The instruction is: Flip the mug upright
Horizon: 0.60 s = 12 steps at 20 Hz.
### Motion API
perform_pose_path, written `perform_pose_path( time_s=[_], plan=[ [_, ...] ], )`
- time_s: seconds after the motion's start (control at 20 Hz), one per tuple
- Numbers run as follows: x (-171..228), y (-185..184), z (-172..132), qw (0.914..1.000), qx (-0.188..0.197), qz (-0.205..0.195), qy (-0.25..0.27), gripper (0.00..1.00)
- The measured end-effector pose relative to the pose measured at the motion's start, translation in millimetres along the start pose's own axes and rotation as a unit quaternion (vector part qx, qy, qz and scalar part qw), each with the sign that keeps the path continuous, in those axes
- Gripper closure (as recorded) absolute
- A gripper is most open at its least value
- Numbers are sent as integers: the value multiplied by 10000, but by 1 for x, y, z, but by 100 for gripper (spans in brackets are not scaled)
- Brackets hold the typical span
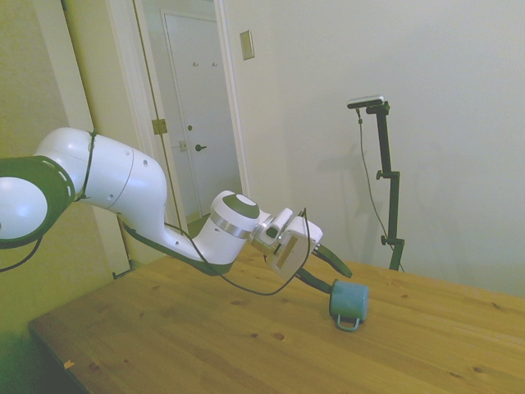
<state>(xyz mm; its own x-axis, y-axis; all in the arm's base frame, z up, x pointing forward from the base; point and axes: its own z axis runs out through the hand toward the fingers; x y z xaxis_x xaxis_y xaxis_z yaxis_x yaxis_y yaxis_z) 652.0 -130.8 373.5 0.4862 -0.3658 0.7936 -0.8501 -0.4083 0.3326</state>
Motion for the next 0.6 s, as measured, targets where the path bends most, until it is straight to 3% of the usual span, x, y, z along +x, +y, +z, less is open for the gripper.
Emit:
perform_pose_path(
  time_s=[0.6],
  plan=[
    [-6,-14,21,9980,-472,116,402,0]
  ],
)
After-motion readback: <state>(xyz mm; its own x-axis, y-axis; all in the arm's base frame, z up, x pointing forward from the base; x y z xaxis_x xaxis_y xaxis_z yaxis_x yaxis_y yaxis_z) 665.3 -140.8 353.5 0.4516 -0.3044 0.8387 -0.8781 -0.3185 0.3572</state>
